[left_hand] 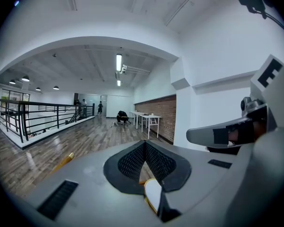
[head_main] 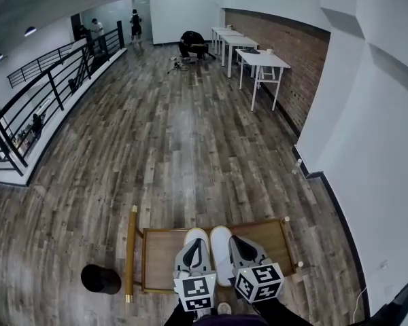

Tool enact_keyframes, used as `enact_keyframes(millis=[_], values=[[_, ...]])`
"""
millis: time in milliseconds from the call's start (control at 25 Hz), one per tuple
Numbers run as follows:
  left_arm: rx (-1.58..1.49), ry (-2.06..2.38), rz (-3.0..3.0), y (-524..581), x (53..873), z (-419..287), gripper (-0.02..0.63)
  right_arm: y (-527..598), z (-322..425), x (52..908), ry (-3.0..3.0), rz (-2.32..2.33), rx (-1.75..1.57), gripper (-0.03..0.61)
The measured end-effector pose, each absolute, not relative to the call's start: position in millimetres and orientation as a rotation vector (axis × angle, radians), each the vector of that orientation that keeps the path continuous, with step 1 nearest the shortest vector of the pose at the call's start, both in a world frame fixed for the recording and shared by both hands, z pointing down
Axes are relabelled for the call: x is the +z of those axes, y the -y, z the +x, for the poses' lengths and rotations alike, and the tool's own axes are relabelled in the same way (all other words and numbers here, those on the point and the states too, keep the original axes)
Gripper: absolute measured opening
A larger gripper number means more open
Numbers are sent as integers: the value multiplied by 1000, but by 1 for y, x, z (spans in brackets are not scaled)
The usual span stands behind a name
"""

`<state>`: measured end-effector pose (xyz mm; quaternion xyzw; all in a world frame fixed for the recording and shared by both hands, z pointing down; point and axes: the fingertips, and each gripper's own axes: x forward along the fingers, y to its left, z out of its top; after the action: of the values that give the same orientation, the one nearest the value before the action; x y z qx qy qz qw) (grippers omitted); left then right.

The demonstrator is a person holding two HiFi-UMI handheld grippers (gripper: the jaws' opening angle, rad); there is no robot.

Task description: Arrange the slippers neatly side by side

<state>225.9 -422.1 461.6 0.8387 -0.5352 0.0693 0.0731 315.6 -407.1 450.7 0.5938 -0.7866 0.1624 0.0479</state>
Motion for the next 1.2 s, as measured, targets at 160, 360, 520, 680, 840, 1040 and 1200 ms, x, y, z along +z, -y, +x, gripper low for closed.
enact_keyframes(millis=[160,360,520,680,840,1040,1200], values=[[195,1627,2522,420,458,223,2,403,305,453,2402,1771,477,-2],[196,1631,2526,417,458,222,2,400,301,457,2408,1757,514,-2],[193,1613,2529,416,457,223,0,397,301,459,2406,1757,529,-2],[193,1617,2530,416,456,220,2,395,298,463,2397,1754,544,-2],[202,1612,2530,414,459,222,2,394,299,463,2392,1755,521,-2],[205,1606,2533,415,459,223,2,395,300,462,2385,1756,512,-2],[207,1609,2534,415,457,223,2,394,301,460,2384,1755,508,-2]])
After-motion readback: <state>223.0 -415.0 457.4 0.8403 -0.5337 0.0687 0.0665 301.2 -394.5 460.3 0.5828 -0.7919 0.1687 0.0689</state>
